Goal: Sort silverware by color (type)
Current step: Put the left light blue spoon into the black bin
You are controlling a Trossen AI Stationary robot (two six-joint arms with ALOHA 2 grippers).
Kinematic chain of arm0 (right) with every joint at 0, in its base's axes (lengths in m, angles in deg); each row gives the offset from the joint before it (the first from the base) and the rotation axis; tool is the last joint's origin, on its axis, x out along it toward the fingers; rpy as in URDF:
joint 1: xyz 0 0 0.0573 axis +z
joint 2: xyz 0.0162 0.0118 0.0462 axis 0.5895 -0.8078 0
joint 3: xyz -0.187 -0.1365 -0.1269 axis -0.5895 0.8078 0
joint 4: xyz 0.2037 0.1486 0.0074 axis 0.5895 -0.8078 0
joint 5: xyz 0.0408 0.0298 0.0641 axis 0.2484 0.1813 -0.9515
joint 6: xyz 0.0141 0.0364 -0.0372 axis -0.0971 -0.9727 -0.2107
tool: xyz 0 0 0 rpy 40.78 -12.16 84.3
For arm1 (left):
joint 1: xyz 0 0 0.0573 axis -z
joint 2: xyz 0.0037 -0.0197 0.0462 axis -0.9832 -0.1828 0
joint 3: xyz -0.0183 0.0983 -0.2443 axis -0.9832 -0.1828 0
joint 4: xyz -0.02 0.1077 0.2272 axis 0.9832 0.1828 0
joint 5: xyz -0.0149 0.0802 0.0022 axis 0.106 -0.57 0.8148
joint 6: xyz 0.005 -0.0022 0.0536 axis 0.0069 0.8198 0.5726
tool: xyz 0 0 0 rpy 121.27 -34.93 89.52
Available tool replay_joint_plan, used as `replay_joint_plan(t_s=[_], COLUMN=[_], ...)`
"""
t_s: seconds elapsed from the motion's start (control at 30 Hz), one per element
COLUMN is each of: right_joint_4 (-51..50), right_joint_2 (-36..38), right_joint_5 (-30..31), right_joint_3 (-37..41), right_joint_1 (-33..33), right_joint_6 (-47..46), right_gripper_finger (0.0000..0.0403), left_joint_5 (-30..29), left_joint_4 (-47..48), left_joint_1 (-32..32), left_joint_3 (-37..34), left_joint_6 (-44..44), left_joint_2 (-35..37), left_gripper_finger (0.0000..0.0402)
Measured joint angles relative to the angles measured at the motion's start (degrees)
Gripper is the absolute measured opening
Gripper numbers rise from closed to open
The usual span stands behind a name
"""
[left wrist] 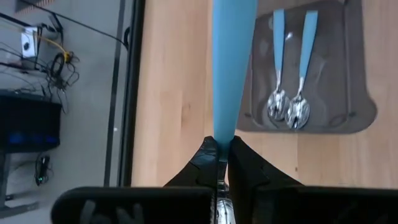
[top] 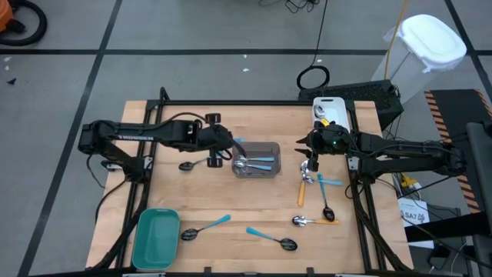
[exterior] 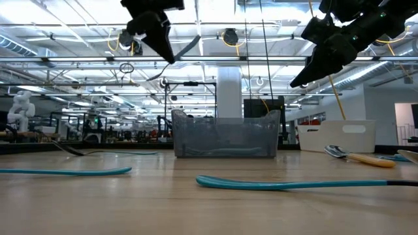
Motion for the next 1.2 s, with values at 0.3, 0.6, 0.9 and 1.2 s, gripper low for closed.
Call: replay_joint_plan(t_s=[0.3,0.6,0.9,1.2], right_joint_4=[0.01,0.01,-0.08,-0.08], right_joint_2=[0.0,-0.01,-0.02,-0.02], right_joint_5=[0.0,0.0,0.0,0.0], right_joint_3=[0.0,0.0,0.0,0.0], right_joint_1=[-0.01,-0.01,-0.02,-0.02], right_joint_6=[-0.06,-0.06,-0.25,-0.84], right_gripper_finger=[0.0132,0.0132,0.0132,0.0132], left_joint_5=[0.0,0.18,2.04,5.29], left_joint_4=[-0.52,-5.2,-10.72,-17.38], left_joint_1=[1.72,2.68,2.63,2.65], left_joint_3=[3.25,4.39,4.39,4.39], left_joint_6=[-0.51,-0.31,0.76,1.53], left_joint_2=[-1.04,-6.06,-11.56,-16.36], left_gripper_finger=[0.0011,0.0013,0.0017,0.0018])
